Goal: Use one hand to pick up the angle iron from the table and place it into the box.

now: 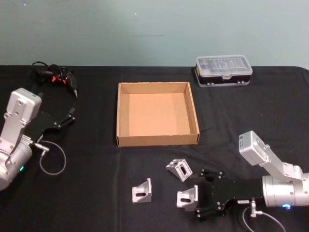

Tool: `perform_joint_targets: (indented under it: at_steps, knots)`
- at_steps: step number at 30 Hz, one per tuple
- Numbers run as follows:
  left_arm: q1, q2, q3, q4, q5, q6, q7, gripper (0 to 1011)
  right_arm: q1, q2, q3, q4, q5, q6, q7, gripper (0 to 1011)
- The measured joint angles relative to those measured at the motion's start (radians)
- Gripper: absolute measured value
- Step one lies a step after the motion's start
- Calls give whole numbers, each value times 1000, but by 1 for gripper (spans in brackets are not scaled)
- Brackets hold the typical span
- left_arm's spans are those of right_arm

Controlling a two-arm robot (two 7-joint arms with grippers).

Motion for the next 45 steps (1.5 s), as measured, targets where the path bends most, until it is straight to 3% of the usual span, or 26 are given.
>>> perform_joint_targets:
  at_steps: [33, 45]
  knots:
    - [0, 0, 0, 0, 0, 0, 0, 1011, 4, 1, -10, -4, -3, 0, -9, 997]
    - [0, 0, 0, 0, 0, 0, 0, 1011, 5, 4, -14, -7, -7, 0, -5, 681]
